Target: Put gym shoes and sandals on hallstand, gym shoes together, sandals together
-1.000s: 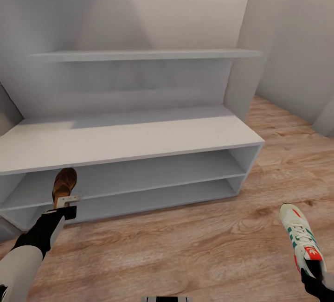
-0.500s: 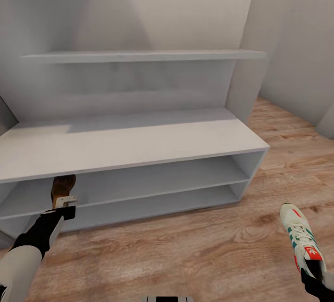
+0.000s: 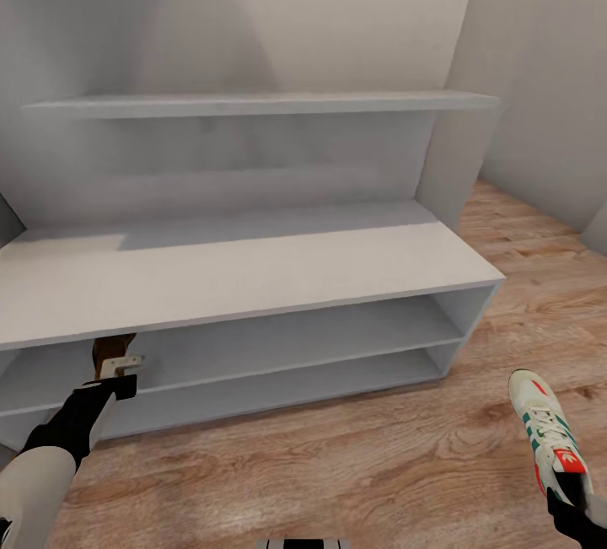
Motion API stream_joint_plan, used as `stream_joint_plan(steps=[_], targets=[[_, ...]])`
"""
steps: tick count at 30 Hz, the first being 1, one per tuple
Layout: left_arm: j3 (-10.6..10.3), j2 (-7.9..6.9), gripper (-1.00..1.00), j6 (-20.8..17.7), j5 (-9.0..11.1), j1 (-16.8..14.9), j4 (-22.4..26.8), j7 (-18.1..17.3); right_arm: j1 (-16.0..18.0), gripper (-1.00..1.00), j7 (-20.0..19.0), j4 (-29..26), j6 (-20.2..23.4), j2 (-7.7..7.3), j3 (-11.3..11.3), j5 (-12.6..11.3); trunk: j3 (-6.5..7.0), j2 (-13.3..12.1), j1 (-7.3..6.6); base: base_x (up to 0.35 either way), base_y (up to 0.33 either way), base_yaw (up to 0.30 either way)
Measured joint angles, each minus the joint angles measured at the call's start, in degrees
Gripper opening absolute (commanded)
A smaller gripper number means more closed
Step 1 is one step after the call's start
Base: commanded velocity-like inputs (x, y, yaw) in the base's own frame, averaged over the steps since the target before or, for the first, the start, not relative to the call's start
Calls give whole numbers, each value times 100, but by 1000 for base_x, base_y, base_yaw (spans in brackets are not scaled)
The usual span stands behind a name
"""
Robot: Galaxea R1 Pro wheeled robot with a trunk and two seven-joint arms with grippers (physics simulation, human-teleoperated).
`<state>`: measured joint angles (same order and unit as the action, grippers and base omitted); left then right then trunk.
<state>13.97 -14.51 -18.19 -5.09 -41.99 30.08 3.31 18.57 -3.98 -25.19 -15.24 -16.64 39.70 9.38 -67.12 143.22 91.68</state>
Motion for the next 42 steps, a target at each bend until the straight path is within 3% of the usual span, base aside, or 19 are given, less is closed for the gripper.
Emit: stream_joint_plan(steps=[10,13,21,24,32,34,42], targets=[[0,-11,-100,-4,-7,0,2,2,0,-100,5,-266,-14,-60,56,-18,0,0,0,33,1,0],[0,-13,-100,-6,-7,0,2,1,-1,-100,10,-446,-6,-77,217,-22,0,0,0,13,0,0],[0,-20,-100,-9,-6,0,0,1,-3,-100,5,-672,14,-88,1396,-22,0,0,-2,150,74,0],[0,-20,-100,-7,-6,0,-2,1,-3,-100,2,-747,16,-88,1571,-16,0,0,-2,230,144,0],[1,-23,-100,-9,-8,0,-3,0,-3,-100,0,-813,18,-94,1707,-10,0,0,0,60,41,0],[3,-25,-100,-10,-7,0,-5,7,-4,-100,1,-815,17,-97,1856,-15,0,0,-2,179,158,0],[0,-21,-100,-3,-7,0,-3,6,-3,-100,0,-815,18,-94,1879,-9,0,0,0,41,34,0]])
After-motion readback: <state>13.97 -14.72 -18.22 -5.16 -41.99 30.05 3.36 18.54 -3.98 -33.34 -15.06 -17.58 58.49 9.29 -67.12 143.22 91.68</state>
